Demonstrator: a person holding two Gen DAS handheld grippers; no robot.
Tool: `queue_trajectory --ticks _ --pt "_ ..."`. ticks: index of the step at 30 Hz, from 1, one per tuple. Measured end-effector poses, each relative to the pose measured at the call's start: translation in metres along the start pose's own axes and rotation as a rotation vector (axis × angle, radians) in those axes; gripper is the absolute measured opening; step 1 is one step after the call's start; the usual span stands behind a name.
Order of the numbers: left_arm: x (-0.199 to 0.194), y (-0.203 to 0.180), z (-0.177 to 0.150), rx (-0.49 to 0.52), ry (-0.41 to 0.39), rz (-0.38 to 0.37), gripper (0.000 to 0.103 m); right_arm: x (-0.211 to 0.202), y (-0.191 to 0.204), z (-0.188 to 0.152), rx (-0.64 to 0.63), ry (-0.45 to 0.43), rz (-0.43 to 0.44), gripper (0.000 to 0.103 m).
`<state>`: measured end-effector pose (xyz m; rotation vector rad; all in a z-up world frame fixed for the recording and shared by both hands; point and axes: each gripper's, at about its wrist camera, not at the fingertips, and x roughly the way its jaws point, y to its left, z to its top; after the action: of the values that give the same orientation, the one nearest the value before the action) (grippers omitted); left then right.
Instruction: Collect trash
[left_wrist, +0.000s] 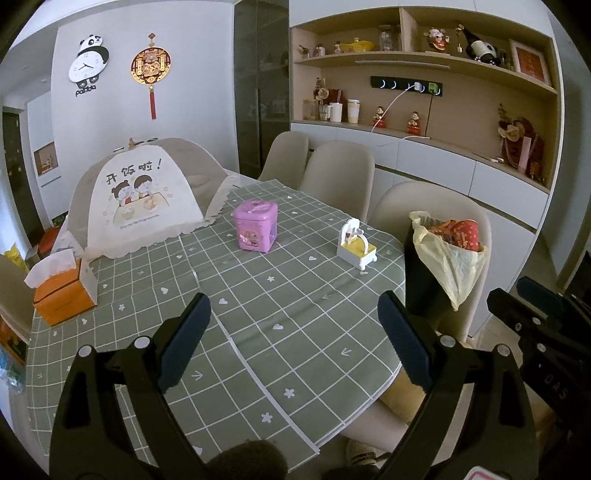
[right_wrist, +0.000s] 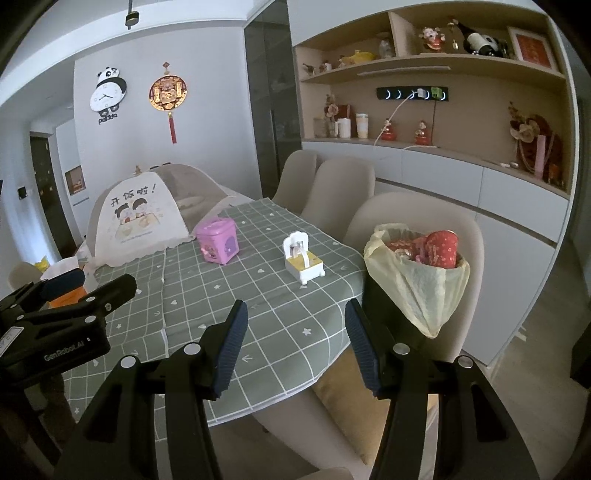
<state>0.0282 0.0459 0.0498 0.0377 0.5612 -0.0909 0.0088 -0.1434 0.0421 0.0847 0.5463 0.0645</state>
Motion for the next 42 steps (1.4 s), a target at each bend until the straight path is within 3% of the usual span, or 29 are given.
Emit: queue_trajectory --ticks 24,42 --pt "0.006 0.003 -0.001 0.003 0.004 -0.01 0.088 0.004 0.0 0.003 0.012 -0.002 -0.023 0.052" --pt "0.019 0.004 -0.005 0.04 0.014 -0.073 0.088 0.005 0.004 0.0 0.022 0.006 -0.07 0.052"
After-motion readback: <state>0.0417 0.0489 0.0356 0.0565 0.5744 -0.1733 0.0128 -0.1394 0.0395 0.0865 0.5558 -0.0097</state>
